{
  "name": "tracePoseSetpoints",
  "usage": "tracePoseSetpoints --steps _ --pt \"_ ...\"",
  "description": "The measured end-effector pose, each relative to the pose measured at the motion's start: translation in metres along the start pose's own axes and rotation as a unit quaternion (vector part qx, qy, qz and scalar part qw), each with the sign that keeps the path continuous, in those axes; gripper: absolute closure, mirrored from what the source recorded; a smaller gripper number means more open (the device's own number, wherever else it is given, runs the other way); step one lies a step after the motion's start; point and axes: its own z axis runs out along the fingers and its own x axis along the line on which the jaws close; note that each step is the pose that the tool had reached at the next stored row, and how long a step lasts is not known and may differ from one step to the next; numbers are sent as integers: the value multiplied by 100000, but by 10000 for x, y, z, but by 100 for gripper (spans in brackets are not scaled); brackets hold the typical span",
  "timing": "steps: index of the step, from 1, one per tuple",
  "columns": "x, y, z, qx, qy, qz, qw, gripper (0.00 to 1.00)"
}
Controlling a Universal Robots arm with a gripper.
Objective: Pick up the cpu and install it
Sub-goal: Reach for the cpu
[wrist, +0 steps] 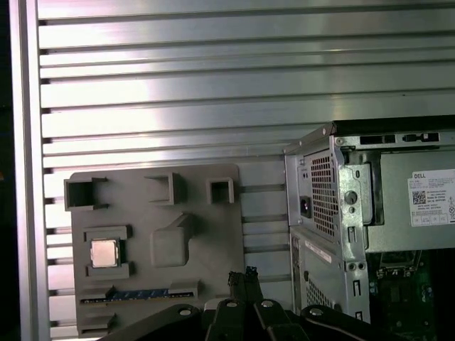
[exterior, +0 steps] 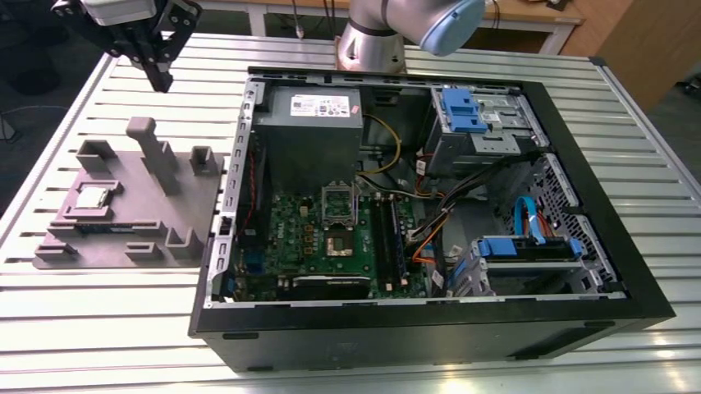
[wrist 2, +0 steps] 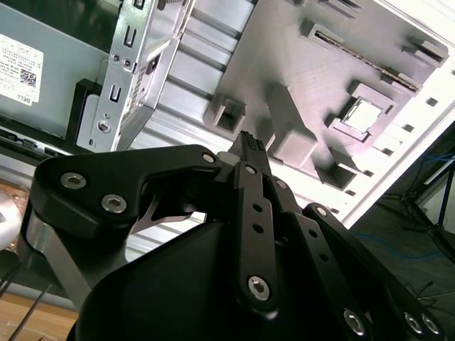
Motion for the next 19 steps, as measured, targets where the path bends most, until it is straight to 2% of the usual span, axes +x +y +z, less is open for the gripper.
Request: tracePoseSetpoints --steps 2,4,19 --pt "5 0 0 -2 -3 -1 100000 90" --pt "39 -3 9 2 17 1 100000 90" --pt "77 -6 10 2 19 0 100000 90"
